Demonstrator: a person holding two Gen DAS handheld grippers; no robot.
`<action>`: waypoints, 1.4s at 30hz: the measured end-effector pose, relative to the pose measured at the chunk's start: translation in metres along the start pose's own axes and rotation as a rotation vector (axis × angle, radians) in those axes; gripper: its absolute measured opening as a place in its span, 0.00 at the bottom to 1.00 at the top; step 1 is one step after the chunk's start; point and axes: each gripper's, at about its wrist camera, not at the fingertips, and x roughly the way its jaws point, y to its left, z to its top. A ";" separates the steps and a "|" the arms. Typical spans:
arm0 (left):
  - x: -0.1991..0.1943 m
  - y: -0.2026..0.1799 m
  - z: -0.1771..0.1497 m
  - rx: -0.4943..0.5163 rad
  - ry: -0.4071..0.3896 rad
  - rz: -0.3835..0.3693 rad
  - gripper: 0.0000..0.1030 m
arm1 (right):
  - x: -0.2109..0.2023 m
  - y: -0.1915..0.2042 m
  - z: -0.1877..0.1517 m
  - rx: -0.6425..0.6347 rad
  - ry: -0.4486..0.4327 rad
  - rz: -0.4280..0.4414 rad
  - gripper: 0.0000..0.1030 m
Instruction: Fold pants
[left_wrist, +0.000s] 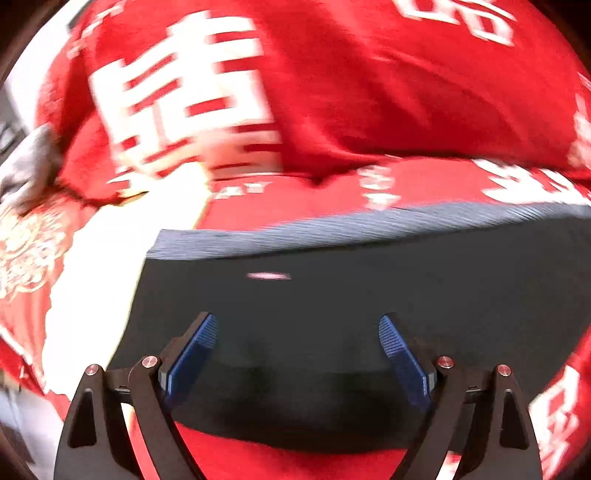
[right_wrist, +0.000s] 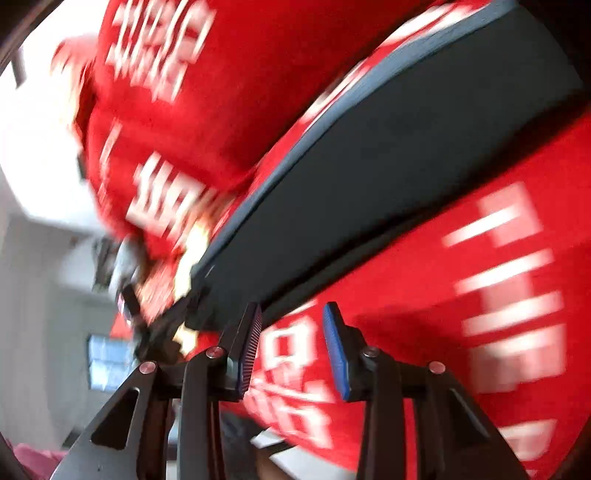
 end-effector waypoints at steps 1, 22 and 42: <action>0.007 0.016 0.000 -0.024 0.001 0.035 0.87 | 0.020 0.008 -0.003 -0.008 0.032 0.013 0.38; 0.065 0.104 -0.030 -0.132 0.041 0.024 1.00 | 0.113 0.041 -0.020 0.006 0.127 0.007 0.38; 0.055 0.103 -0.030 -0.131 0.065 0.038 1.00 | 0.122 0.036 -0.023 0.052 0.062 -0.033 0.11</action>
